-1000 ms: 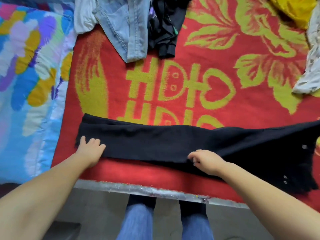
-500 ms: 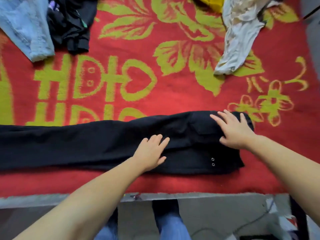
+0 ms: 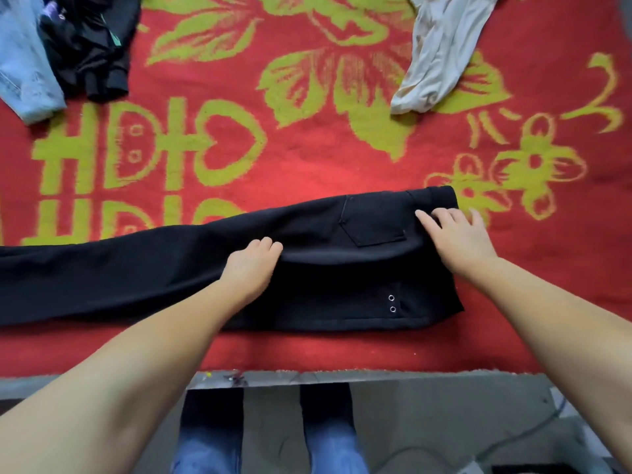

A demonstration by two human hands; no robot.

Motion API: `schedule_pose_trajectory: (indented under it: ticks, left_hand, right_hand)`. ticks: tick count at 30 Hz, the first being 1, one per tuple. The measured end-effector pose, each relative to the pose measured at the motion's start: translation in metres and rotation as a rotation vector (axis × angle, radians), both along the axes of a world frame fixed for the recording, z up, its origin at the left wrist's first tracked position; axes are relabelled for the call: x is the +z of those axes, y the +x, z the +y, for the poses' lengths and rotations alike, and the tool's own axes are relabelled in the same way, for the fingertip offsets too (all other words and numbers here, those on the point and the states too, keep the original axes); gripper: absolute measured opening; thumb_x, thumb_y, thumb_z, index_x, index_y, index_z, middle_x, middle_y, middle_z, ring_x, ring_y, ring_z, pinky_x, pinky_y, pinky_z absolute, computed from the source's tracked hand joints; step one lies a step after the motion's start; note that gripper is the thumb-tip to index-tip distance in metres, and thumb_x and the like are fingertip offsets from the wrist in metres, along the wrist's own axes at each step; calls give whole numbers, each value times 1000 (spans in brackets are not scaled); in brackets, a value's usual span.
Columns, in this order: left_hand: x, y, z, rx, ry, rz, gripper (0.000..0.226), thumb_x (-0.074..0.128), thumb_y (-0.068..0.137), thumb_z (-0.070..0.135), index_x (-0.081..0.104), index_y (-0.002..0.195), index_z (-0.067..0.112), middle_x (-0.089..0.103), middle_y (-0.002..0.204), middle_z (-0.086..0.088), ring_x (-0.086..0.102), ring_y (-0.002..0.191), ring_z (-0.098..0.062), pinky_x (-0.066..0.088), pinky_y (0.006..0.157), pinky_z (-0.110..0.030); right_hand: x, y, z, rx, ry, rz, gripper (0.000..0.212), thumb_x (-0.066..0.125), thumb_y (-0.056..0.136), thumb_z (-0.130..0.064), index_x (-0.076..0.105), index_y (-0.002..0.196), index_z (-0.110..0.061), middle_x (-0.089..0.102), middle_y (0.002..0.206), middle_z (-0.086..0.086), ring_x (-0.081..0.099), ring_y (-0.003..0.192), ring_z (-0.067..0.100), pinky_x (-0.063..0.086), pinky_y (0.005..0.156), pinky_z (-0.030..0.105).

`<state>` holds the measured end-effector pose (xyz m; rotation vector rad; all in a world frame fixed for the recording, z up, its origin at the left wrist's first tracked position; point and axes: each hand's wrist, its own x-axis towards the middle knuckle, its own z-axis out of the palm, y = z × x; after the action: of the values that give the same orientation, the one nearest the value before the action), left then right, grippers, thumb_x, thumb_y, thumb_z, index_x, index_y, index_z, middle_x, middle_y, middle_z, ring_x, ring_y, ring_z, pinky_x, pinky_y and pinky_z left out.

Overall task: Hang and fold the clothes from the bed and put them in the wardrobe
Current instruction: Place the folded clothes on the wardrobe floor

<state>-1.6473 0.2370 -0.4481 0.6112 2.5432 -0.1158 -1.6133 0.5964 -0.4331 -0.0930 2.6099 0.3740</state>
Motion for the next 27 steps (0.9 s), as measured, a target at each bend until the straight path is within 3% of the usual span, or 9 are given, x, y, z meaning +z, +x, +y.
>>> schedule_pose_trajectory:
  ticks: [3,6,10,14,16,19,22,24,27]
  left_hand:
    - [11,6,-13,43,125,80,17,45,87,7,46,103,14,45,96,-4,49,92,-25,28,52,-35]
    - [27,16,-26,50,232,152,19,55,77,2,48,93,10,43,87,-5,49,82,-28,29,47,-33]
    - [40,39,-37,-309,215,140,33,74,52,-1,56,78,10,50,77,-8,53,65,-29,35,42,-30]
    - [13,78,-45,-380,51,-138,53,53,72,1,50,124,15,48,109,-8,50,94,-28,36,71,-34]
    - [9,87,-42,-222,94,-118,60,53,71,-2,50,130,12,51,110,-11,53,92,-31,41,72,-35]
    - [11,85,-43,149,83,64,58,66,57,-8,62,114,2,59,100,-17,58,78,-38,48,63,-42]
    - [7,80,-69,412,-43,40,63,61,69,-5,49,131,2,52,120,-19,53,98,-38,44,77,-44]
    - [0,78,-88,414,-116,-24,66,59,76,4,39,139,5,44,130,-16,50,108,-35,42,85,-41]
    - [-4,71,-97,322,-205,7,42,59,82,15,47,121,8,48,117,-10,51,104,-30,43,77,-38]
  right_hand:
    - [13,-9,0,37,-53,33,37,46,91,-9,47,126,-18,50,113,5,44,112,26,35,89,38]
    - [35,-12,-6,107,-107,-25,25,45,91,-12,55,114,-16,56,108,5,50,108,26,36,74,34]
    - [60,22,-13,240,-141,-307,27,43,91,-16,58,112,-22,59,111,2,56,108,25,45,76,32]
    - [48,64,-9,237,-126,-462,33,43,91,-12,57,117,-28,57,116,-3,55,110,22,39,81,31]
    - [35,68,1,-44,-225,-254,34,45,93,-16,53,126,-24,53,122,2,51,116,24,42,88,34]
    - [18,63,9,-676,-478,119,44,58,91,-20,47,132,-7,49,128,18,46,120,35,42,97,44]
    - [1,56,4,-1126,-651,6,69,63,89,-38,34,141,-3,47,137,20,46,125,36,37,100,41]
    - [-7,52,-3,-1232,-750,-54,65,65,87,-43,45,135,-3,55,132,16,52,120,32,41,98,38]
    - [-8,47,-11,-1260,-861,-45,43,67,87,-34,59,120,-7,63,120,11,58,103,25,45,89,35]
